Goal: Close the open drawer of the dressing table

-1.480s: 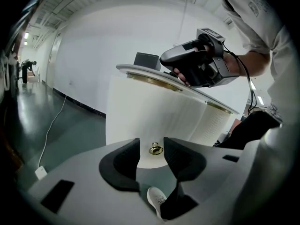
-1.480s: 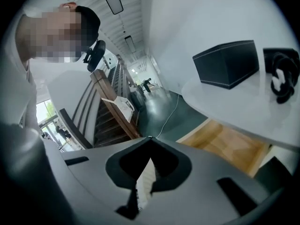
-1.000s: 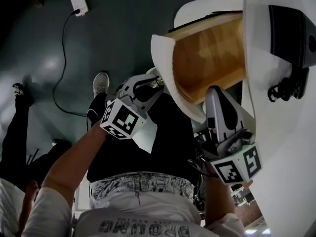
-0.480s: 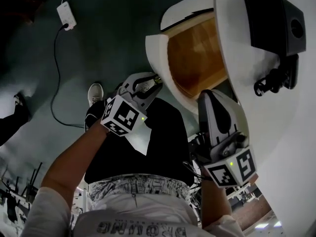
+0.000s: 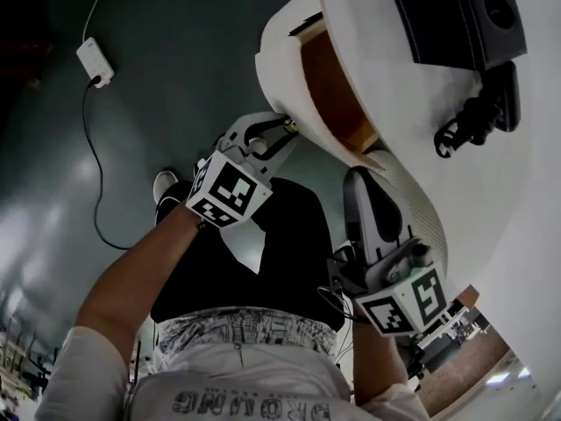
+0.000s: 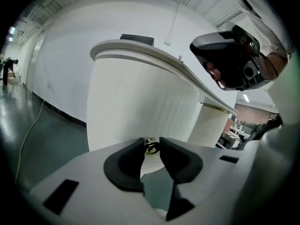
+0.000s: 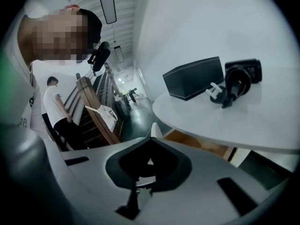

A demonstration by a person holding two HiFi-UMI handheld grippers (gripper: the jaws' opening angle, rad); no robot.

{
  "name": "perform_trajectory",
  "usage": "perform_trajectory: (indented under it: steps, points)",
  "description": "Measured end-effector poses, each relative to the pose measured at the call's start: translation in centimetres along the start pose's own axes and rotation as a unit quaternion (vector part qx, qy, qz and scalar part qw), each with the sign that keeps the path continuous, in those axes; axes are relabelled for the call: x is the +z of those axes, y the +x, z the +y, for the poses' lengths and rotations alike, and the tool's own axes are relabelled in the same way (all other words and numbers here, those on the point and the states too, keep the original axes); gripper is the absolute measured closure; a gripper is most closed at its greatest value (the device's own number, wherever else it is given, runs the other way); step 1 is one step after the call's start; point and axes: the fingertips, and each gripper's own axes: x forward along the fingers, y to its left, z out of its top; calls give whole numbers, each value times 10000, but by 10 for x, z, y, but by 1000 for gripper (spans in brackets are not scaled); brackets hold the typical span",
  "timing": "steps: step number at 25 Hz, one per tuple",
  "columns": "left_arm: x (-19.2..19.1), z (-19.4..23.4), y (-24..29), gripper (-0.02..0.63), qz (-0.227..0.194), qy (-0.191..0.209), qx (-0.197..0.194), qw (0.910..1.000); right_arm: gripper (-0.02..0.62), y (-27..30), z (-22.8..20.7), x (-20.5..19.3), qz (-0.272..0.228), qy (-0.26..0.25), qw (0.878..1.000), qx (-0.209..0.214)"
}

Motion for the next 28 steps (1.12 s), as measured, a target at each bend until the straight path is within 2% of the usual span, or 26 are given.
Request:
perform_trajectory:
  steps: [10,28]
  points:
    - [25,11,47,489,-249,243,-236,9991,588,-8,-37,-9,-390,224,9982,-397]
    - [52,22,96,490,-577,686,-416,9951,588,-22,-64,-29,-871,261,9931,-741]
